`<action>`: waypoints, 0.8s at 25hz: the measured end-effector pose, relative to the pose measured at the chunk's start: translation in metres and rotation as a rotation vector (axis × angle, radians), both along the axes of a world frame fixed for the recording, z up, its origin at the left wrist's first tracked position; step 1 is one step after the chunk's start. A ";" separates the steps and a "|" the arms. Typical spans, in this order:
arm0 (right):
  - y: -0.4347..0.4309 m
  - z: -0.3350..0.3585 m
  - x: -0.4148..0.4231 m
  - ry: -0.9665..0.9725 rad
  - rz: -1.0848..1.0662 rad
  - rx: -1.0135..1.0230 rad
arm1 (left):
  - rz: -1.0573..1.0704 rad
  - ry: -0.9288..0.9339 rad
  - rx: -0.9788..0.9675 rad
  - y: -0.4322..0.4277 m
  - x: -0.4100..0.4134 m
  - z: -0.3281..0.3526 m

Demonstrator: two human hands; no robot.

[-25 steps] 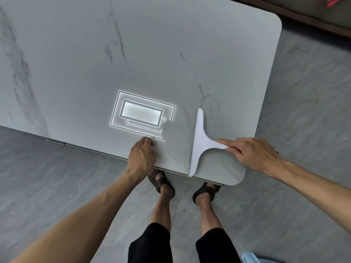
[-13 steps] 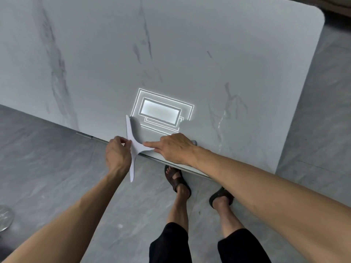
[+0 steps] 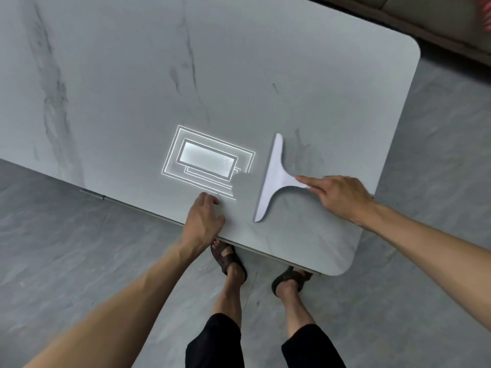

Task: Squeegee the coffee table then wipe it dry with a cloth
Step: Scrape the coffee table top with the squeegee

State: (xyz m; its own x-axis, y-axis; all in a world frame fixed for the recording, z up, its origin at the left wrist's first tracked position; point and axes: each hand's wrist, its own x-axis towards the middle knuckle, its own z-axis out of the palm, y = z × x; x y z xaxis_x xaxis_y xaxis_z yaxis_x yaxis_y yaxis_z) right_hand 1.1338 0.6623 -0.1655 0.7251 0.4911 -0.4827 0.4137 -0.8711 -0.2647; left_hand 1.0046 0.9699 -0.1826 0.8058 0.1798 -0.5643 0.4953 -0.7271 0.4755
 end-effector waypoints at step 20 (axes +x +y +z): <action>-0.074 0.135 -0.042 0.048 -0.444 -0.092 | -0.065 0.170 -0.161 -0.063 0.035 0.100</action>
